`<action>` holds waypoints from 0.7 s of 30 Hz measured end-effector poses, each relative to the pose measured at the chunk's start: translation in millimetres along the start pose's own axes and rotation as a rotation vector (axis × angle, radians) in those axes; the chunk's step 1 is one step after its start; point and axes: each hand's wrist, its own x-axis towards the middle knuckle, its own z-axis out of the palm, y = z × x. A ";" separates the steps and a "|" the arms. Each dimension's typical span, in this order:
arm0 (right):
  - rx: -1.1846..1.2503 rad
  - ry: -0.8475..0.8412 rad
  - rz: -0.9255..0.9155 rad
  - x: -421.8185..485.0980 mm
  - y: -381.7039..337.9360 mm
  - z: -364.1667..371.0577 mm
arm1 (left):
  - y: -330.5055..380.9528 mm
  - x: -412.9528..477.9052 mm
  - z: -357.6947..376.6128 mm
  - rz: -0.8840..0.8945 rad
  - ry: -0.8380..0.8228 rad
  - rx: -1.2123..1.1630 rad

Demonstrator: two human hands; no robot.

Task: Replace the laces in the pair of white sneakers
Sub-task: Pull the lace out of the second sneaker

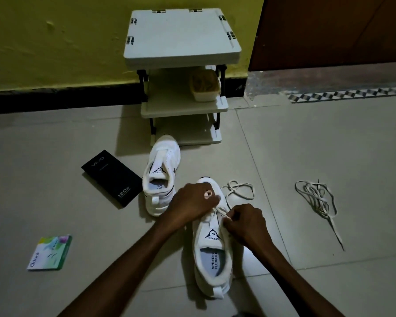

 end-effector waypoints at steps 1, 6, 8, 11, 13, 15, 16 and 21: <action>-0.003 0.000 0.006 0.1 -0.1 0.4 | 0.3 -2.9 5.1 0.023 -0.013 0.158; -0.024 0.000 0.020 0.4 -1.9 1.0 | 1.1 -1.6 25.3 0.180 0.060 0.501; -0.025 -0.002 0.014 -0.2 -2.1 0.0 | 4.6 0.3 22.3 0.154 0.114 0.380; -0.014 0.005 0.017 -0.9 0.5 -1.8 | -0.1 0.4 4.0 0.085 0.313 -0.046; 0.012 0.021 0.033 -0.6 3.8 -4.5 | -4.4 -3.0 -4.6 0.039 0.416 -0.444; 0.030 0.009 0.047 -0.1 4.2 -6.4 | -0.5 -8.3 -4.7 -0.117 0.420 -0.802; 0.045 -0.002 0.047 0.2 3.5 -6.2 | 1.4 -8.4 -2.4 -0.197 0.391 -0.914; -0.027 0.013 -0.017 -1.4 -7.2 0.0 | 5.4 1.2 -2.1 -0.290 0.174 -1.112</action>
